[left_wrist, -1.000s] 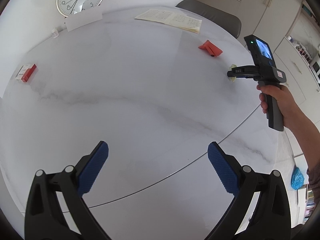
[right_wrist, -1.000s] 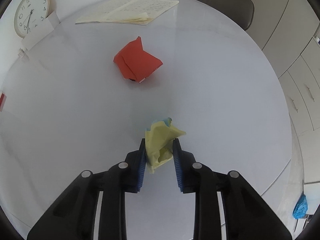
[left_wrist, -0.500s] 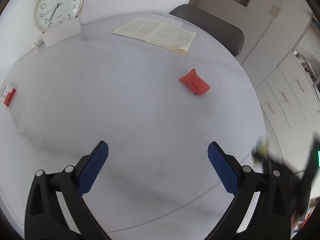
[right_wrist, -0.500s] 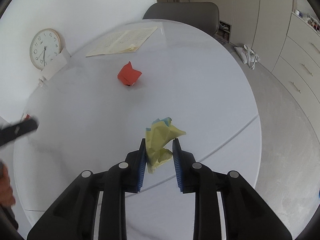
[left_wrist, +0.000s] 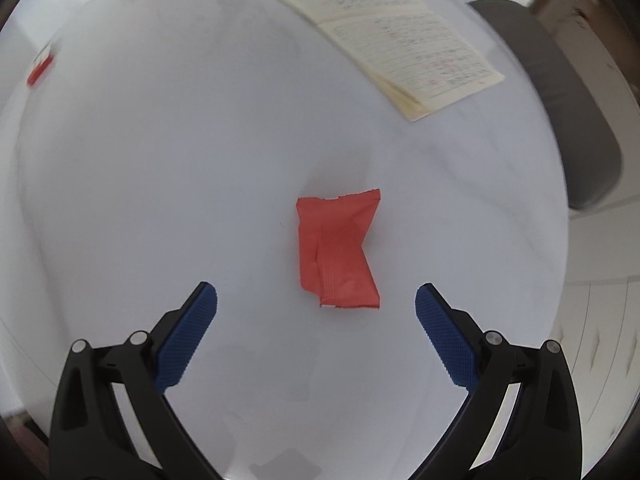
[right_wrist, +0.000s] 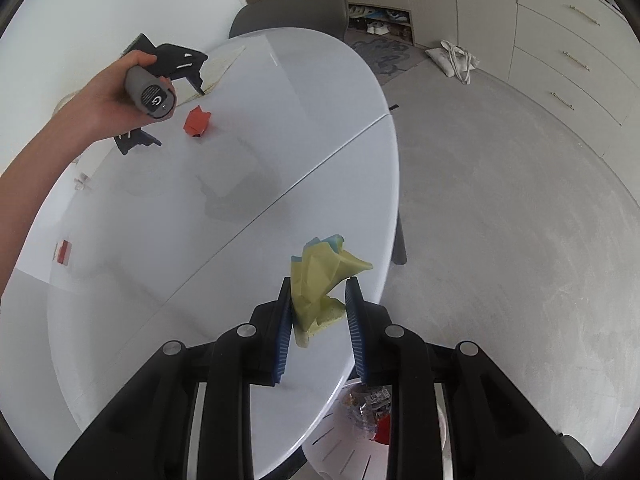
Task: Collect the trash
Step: 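Grasp the red snack packet with the left tool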
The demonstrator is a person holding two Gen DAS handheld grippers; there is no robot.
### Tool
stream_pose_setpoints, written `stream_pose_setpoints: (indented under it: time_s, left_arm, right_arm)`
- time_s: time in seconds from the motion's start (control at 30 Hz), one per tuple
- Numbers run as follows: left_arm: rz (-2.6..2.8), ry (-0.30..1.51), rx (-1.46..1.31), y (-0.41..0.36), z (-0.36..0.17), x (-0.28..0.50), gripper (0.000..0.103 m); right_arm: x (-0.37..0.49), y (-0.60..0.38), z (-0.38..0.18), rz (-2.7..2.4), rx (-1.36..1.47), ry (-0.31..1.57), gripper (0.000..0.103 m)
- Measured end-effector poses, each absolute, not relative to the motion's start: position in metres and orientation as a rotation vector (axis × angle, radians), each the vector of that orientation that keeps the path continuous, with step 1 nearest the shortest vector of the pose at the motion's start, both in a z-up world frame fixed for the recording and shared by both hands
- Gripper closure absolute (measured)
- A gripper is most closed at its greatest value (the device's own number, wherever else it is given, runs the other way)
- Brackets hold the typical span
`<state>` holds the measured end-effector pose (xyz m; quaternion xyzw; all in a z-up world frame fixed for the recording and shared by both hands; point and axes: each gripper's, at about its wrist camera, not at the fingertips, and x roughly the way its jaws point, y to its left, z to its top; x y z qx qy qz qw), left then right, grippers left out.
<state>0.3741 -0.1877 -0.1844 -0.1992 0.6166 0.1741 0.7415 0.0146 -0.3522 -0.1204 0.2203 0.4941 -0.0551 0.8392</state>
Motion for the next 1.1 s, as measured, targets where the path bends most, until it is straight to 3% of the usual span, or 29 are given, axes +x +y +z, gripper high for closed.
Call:
stream_pose_setpoints:
  time_s: [0.5,0.6,0.7,0.77,1.1]
  left_arm:
    - [0.453,1.35,-0.409,-0.194,-0.223,0.398,0.01]
    - [0.455,1.335,-0.375,-0.196,-0.225,0.401,0.02]
    - [0.436,1.328,-0.361,-0.197,-0.225,0.4,0.04]
    - [0.401,1.314,-0.318,-0.201,-0.221,0.399,0.06]
    - [0.28,1.272,-0.204,-0.183,-0.199,0.361,0.063]
  right_arm:
    - [0.018,-0.367,-0.118,-0.135,0.496,1.039,0.076]
    - [0.021,-0.365,-0.115,-0.136,0.481,1.046,0.076]
    - [0.024,-0.363,-0.114,-0.143,0.469,1.048,0.076]
    - [0.026,-0.363,-0.113,-0.147,0.476,1.044,0.076]
    - [0.031,-0.346,-0.103,-0.104,0.454,1.013,0.076]
